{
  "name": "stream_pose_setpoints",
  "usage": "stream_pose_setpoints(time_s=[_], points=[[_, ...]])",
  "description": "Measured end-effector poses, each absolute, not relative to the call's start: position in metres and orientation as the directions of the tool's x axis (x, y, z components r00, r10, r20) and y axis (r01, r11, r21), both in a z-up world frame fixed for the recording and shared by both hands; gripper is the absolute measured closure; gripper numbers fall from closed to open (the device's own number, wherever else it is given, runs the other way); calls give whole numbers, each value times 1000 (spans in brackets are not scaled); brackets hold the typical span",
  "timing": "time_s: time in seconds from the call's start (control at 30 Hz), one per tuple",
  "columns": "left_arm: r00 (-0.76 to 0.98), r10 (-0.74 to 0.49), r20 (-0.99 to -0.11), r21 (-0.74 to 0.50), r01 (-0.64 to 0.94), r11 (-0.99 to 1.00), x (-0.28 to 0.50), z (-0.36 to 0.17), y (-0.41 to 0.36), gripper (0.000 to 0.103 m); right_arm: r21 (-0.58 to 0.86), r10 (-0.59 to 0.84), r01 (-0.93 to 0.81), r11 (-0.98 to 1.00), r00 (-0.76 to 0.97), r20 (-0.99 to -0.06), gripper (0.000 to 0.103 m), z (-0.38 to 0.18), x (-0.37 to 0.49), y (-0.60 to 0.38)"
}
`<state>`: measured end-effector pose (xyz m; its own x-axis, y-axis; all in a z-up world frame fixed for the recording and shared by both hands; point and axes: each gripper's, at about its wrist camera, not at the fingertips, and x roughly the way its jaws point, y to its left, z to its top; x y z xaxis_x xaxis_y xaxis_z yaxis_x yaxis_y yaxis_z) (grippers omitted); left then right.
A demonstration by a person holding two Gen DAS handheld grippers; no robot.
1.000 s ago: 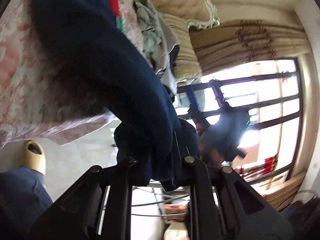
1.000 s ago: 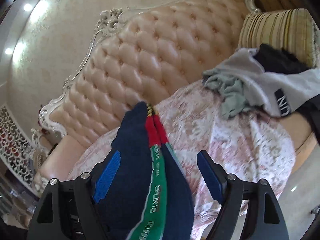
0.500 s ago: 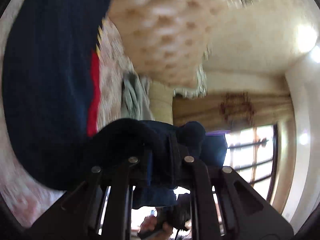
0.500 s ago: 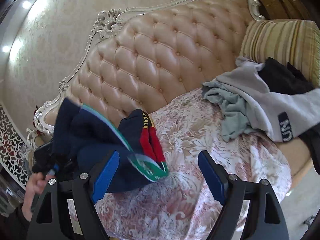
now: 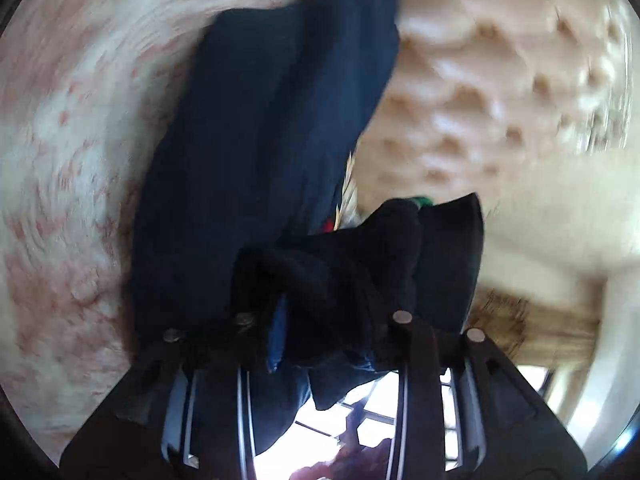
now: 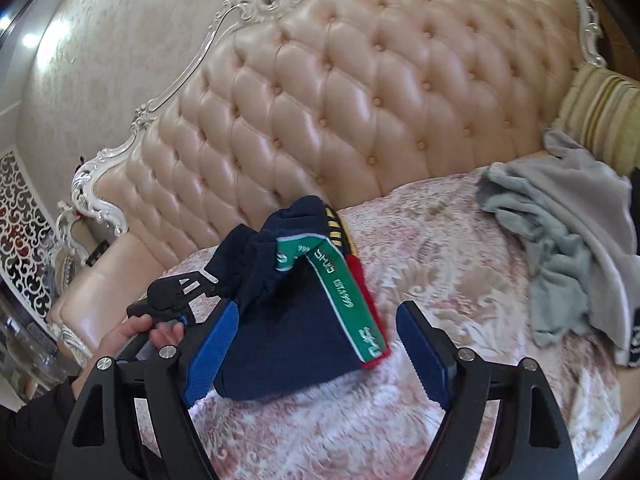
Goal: Fold clothes
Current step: 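Lower the folded pants onto the bed and open both grippers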
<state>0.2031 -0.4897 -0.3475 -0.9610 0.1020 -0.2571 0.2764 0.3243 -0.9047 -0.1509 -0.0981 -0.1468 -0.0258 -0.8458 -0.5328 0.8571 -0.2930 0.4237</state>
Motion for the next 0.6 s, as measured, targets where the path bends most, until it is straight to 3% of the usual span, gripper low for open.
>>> stream_pose_setpoints(time_s=[0.2, 0.23, 0.3, 0.33, 0.43, 0.6], points=[[-978, 52, -204, -853, 204, 480, 219, -348, -507, 56, 474, -833, 842, -257, 56, -551, 21, -173, -145, -135], [-984, 32, -174, -845, 166, 508, 218, -350, -501, 49, 479, -830, 842, -247, 72, -554, 21, -177, -142, -142], [-993, -13, -116, -823, 89, 561, 217, -353, -488, 22, 485, -823, 845, -227, 100, -560, 21, -185, -136, -154], [-993, -42, -107, -811, 63, 581, 220, -356, -477, 1, 488, -819, 845, -217, 115, -562, 21, -189, -132, -160], [-979, 30, -204, -712, 169, 681, 239, -376, -453, 0, 484, -800, 849, -214, 132, -586, 21, -203, -126, -174], [-949, 26, -313, -871, 298, 390, 251, -346, -474, 0, 480, -781, 848, -224, 138, -609, 21, -216, -126, -181]])
